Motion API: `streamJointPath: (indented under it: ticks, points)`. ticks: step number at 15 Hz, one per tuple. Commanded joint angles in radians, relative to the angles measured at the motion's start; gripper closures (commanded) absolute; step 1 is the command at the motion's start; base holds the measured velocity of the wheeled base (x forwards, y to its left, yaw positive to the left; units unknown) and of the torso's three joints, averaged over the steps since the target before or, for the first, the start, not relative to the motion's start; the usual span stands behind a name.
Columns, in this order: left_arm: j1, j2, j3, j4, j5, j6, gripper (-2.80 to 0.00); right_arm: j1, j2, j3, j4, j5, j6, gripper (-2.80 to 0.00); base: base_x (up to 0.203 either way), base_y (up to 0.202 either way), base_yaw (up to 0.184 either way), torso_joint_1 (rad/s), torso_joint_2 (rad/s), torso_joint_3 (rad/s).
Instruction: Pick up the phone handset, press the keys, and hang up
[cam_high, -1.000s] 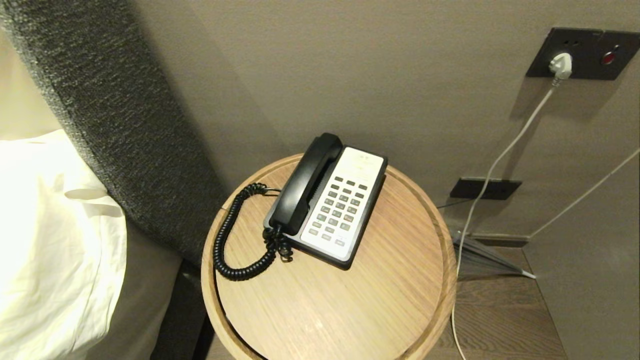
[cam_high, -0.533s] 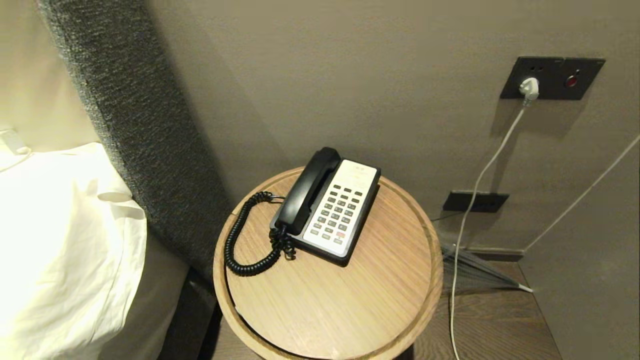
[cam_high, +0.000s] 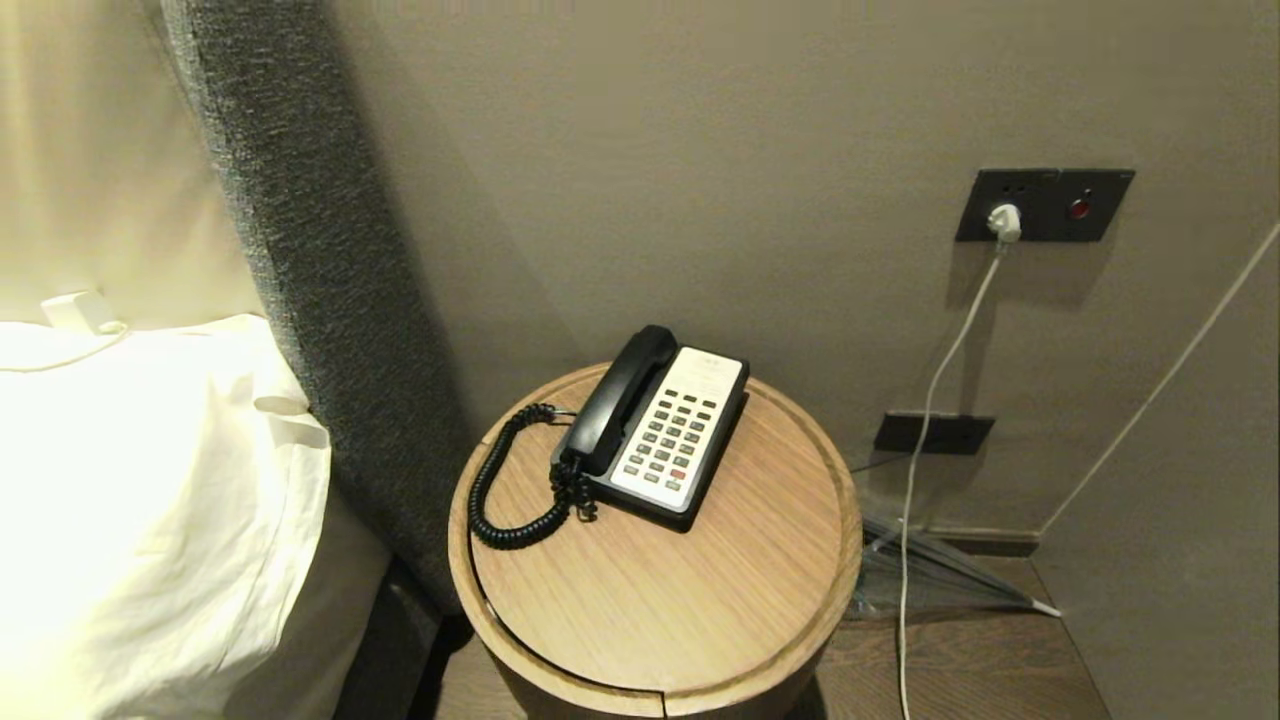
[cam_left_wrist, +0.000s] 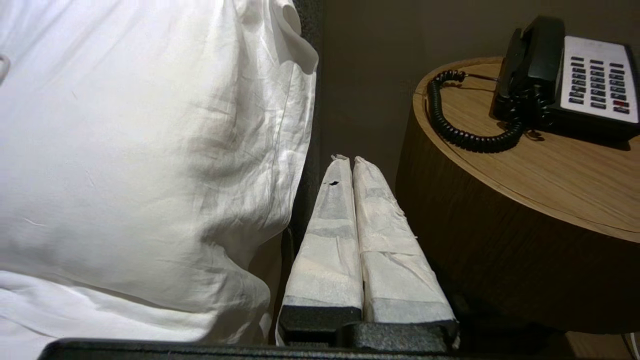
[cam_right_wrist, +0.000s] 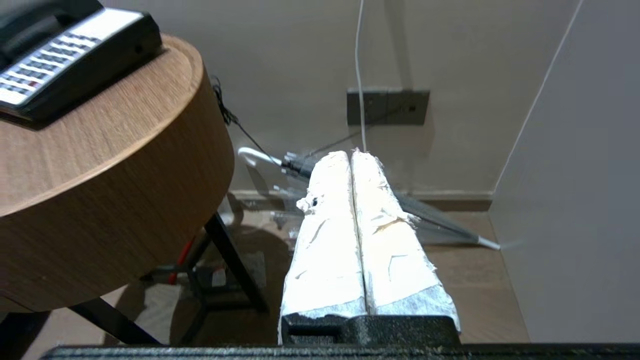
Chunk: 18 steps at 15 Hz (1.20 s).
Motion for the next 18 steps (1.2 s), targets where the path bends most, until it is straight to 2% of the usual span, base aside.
streamJointPath:
  ticks: [1, 10, 18]
  points:
    - [0.0, 0.001, 0.04, -0.001, 0.0, -0.001, 0.0, 0.0, 0.002, 0.021, 0.0, 0.0, 0.0, 0.0, 0.0, 0.0, 0.0, 0.002, 0.0, 0.204]
    - [0.0, 0.001, 0.04, -0.001, 0.0, -0.001, 0.0, 0.0, 0.002, 0.021, 0.0, 0.0, 0.0, 0.0, 0.0, 0.0, 0.0, 0.001, 0.0, 0.192]
    - [0.0, 0.001, 0.04, -0.001, 0.0, -0.001, 0.0, -0.001, 0.002, 0.021, 0.001, 0.001, -0.001, 0.0, 0.0, 0.0, 0.0, 0.002, 0.0, 0.018]
